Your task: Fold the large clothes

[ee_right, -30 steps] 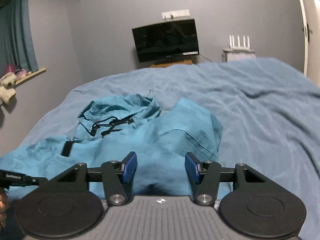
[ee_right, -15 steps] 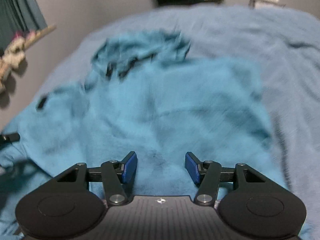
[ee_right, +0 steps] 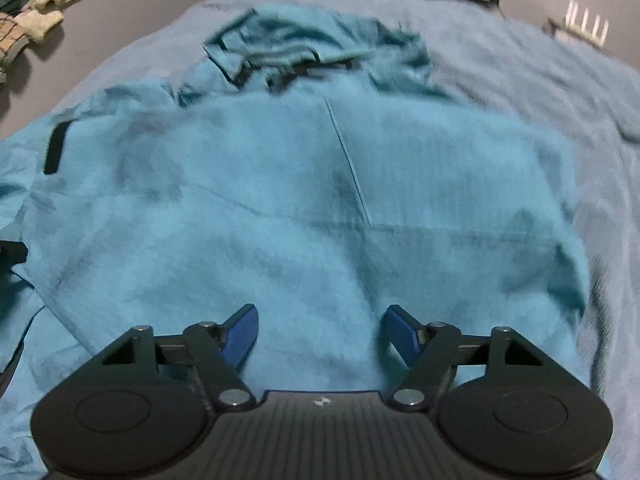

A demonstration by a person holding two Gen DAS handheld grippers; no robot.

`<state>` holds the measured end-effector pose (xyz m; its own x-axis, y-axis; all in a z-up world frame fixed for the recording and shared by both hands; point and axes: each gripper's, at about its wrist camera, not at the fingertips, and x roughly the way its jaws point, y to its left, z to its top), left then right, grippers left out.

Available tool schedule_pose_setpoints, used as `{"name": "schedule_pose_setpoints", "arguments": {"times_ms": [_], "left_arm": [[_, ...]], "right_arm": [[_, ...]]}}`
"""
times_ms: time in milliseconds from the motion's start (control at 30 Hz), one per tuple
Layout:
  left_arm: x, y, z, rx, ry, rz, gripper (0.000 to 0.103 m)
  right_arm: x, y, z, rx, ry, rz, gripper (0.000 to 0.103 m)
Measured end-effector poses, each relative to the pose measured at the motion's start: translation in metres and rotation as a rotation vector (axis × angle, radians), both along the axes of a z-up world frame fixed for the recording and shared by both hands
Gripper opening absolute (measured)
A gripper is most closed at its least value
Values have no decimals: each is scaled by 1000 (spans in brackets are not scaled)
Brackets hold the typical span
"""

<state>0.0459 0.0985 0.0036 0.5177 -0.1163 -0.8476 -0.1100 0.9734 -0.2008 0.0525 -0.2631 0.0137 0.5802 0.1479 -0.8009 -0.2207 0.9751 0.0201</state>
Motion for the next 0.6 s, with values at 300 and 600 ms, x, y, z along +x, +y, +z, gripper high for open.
{"name": "schedule_pose_setpoints", "arguments": {"times_ms": [300,600], "left_arm": [[-1,-2,3,6,-2,11,0],[1,-3,-5,24,15,11,9]], "right_arm": [[-6,29,38,112,-68,91,72],[-4,68,-14,44,41,144,73]]}}
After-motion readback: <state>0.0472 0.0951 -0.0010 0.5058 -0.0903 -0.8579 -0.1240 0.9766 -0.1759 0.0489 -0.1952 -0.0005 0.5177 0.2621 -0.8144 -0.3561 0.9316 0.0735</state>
